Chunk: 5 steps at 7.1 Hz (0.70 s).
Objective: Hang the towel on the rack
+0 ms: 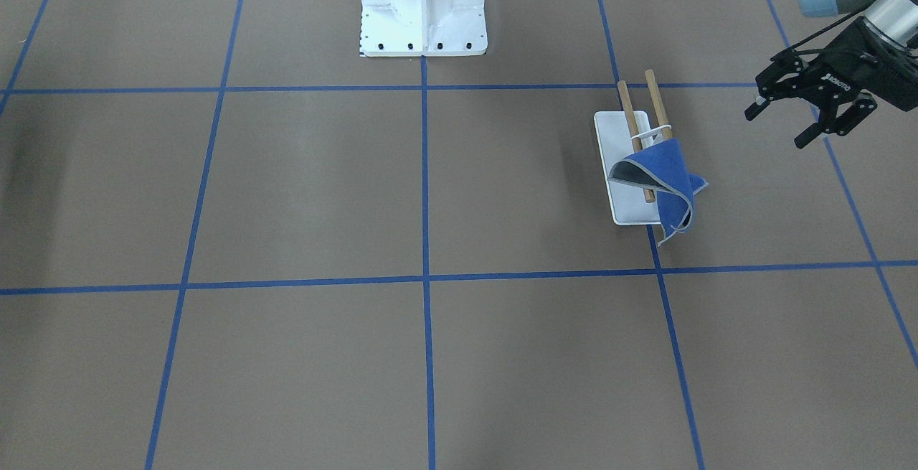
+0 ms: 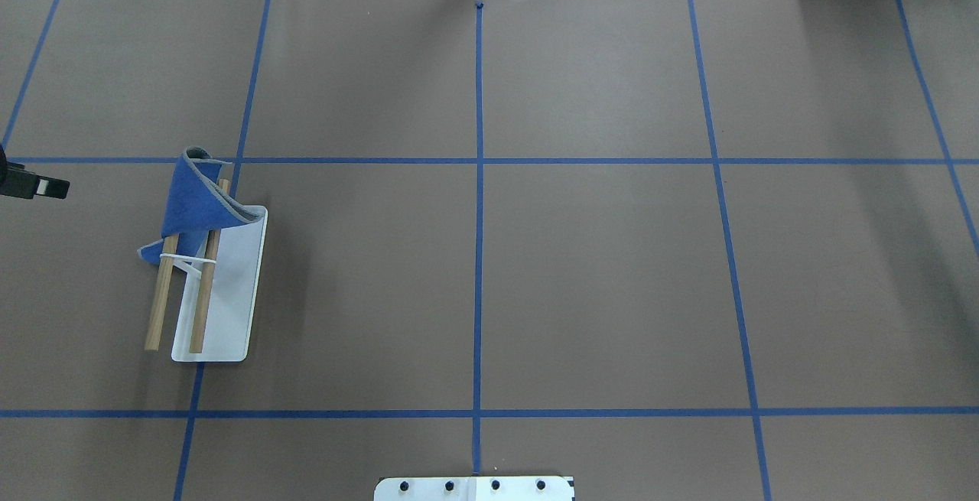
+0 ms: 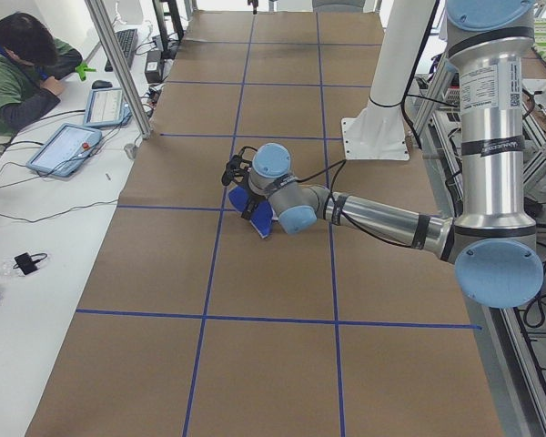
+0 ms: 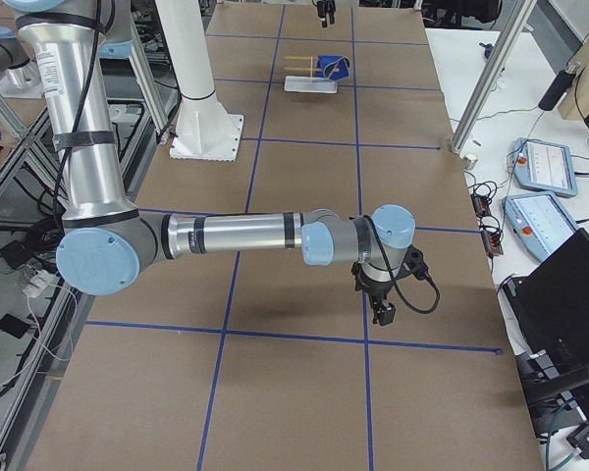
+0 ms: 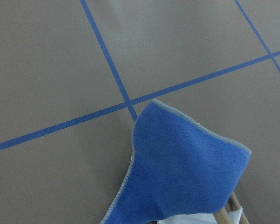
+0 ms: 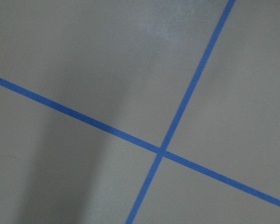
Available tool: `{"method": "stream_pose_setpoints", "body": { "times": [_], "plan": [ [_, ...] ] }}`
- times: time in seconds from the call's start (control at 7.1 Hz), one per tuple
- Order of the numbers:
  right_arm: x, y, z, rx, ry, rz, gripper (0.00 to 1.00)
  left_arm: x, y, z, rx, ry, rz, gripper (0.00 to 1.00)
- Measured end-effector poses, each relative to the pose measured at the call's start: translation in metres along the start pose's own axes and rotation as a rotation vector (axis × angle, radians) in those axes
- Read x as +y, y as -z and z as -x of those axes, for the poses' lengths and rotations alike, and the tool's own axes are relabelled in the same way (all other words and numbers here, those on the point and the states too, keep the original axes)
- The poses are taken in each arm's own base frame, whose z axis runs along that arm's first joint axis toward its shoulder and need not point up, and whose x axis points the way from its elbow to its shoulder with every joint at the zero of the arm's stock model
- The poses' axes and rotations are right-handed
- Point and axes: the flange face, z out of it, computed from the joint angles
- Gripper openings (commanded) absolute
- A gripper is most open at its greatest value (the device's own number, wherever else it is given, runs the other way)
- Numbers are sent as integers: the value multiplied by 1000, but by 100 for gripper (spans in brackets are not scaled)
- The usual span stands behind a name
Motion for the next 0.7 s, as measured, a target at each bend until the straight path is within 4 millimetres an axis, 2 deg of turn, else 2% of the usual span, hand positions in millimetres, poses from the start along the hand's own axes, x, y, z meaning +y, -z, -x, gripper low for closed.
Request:
{"method": "stream_pose_setpoints", "body": {
  "times": [0.14, 0.42, 0.56, 0.7],
  "plan": [
    [13, -6, -8, 34, -14, 23, 100, -3, 12, 28, -63, -20, 16, 99],
    [29, -15, -15, 48, -38, 47, 100, -6, 49, 88, -193, -74, 98, 99],
    [36, -18, -17, 46, -49, 55, 100, -7, 70, 117, -246, -57, 148, 99],
    [43, -21, -19, 44, -59, 60, 100, 0, 87, 148, -297, 18, 200, 99]
  ]
}}
